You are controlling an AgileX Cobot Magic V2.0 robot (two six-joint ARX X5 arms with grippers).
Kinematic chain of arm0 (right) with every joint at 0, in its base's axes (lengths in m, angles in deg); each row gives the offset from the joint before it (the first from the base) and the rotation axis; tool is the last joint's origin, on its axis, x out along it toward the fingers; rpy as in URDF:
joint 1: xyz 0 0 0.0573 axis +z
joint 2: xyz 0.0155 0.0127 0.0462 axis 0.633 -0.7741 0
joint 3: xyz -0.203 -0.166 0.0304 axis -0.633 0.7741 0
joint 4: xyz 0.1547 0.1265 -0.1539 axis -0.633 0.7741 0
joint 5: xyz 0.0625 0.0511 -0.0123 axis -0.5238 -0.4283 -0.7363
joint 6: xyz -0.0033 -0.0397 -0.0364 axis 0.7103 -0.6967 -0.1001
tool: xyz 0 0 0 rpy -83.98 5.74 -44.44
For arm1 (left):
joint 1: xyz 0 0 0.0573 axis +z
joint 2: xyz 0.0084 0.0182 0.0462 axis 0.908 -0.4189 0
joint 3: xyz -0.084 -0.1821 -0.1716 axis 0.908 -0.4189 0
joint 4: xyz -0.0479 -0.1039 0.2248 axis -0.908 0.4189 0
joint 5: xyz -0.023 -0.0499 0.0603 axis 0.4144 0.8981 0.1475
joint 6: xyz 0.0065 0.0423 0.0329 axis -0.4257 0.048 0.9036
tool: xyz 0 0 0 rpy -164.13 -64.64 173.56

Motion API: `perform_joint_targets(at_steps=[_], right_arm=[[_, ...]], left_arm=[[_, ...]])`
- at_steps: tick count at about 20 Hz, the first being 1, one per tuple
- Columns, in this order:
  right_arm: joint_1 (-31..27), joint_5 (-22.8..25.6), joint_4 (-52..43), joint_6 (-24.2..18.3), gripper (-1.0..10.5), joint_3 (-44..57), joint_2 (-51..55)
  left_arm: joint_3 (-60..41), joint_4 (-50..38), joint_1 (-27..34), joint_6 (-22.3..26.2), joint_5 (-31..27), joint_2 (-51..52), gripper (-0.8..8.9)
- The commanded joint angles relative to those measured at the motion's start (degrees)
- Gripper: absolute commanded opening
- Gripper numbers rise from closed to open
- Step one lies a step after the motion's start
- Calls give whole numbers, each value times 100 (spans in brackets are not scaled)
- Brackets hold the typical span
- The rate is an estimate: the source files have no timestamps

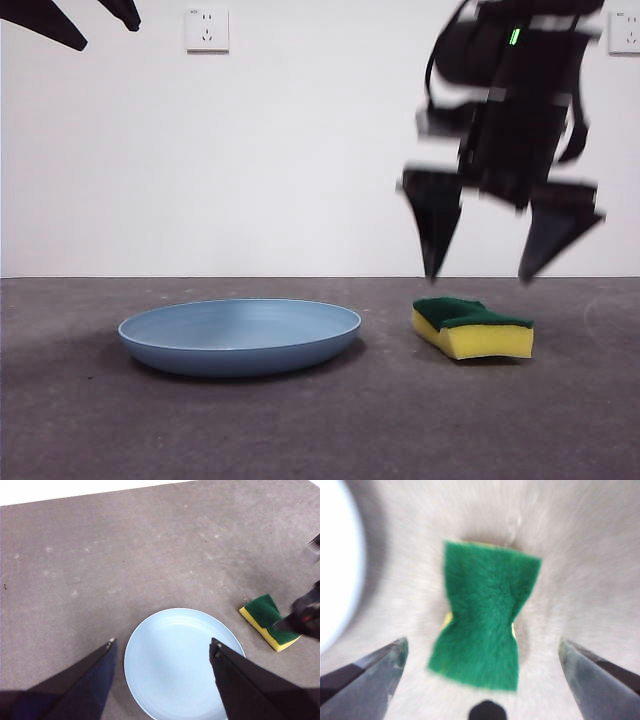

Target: Pick up the plate,pick up the cloth,clean the plate with the cloth

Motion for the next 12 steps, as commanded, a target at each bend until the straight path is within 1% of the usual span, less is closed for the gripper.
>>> perform_joint_targets(at_steps=[1,3,4,5,6,9,11,12], right_arm=[[55,-7,120,35,392,33,693],[72,-9,157,33,161,33,1252],[72,-7,157,13,40,33,1569],[79,-7,157,-22,-22,33,1818],[85,-7,157,-55,-16,33,2081],[173,-2,149,-214,-16,37,2771],[280,2,116,-247,-16,66,3132],[369,2,7,-278,-16,138,3316]], left_arm=[[-22,-15,-20,-26,-22,-2,310],[-22,-44,-20,-15,-22,-2,294],[-22,-55,-20,-11,-20,-2,195],[-22,-55,-20,-2,-20,-2,54],[-22,-52,-20,24,-20,-2,-11],[-22,-55,-22,118,-52,44,-6],[-24,-57,-22,157,-57,208,-6],[-31,-57,-22,273,-103,341,-7]])
